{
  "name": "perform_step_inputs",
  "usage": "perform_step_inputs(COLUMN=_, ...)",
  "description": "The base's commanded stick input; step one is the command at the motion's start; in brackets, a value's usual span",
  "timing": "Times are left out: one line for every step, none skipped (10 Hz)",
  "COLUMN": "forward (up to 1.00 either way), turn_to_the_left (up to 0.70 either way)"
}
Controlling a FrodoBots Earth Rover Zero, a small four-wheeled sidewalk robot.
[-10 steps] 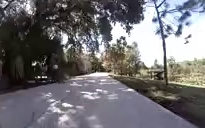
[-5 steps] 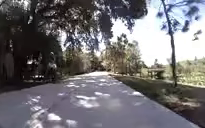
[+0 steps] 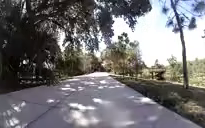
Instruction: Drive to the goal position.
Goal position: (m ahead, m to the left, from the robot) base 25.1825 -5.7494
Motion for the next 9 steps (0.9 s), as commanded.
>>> perform_step_inputs(forward=0.85, turn_to_the_left=0.00)
perform_step_inputs(forward=0.85, turn_to_the_left=0.00)
perform_step_inputs(forward=0.85, turn_to_the_left=0.00)
perform_step_inputs(forward=0.85, turn_to_the_left=0.00)
perform_step_inputs(forward=0.85, turn_to_the_left=0.00)
perform_step_inputs(forward=0.85, turn_to_the_left=0.00)
perform_step_inputs(forward=0.85, turn_to_the_left=0.00)
perform_step_inputs(forward=0.85, turn_to_the_left=0.00)
perform_step_inputs(forward=0.85, turn_to_the_left=0.00)
